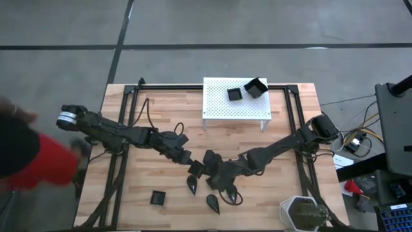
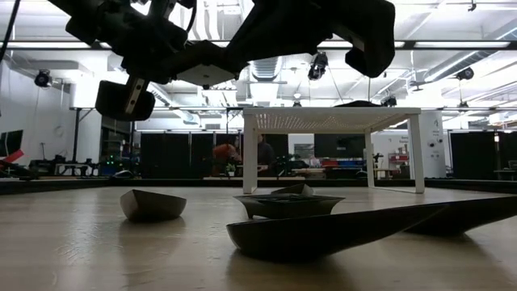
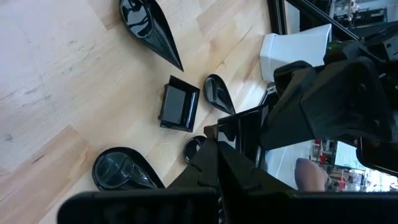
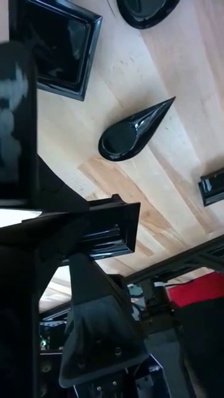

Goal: Pick & Place Mini shaped plates
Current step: Stack the square plate on top of the square plate on the shelf

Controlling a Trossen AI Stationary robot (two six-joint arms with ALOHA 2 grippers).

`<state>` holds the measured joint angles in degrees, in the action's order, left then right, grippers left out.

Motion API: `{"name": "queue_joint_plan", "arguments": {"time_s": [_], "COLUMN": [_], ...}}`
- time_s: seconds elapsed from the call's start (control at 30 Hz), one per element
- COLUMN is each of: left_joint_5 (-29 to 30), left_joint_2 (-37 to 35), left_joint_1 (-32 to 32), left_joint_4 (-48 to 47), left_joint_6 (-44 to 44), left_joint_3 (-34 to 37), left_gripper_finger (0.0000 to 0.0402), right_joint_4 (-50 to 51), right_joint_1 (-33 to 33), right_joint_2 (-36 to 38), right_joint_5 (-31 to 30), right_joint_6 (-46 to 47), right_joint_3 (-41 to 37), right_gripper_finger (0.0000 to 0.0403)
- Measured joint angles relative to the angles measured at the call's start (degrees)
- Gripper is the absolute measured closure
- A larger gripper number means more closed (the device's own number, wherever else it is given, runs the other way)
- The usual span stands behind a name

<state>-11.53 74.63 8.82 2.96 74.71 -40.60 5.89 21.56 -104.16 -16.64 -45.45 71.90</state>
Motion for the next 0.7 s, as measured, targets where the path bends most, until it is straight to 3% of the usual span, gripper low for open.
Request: {"name": "queue_joint_plan", "arguments": {"time_s": [0.7], "left_joint_5": [-0.48], "left_joint_2": [0.02], "left_joint_1": [-0.09], "left_joint_4": [4.13], "left_joint_6": [-1.18], "left_joint_3": [0.02], "left_gripper_finger": [0.04], "right_joint_4": [0.07], "right_joint_1": [0.09], "right_joint_2": [0.0], "right_joint_5": [0.28], "right_joint_6": [1.34], "right_joint_3": [-0.02], "right_gripper_finger": [0.0394]}}
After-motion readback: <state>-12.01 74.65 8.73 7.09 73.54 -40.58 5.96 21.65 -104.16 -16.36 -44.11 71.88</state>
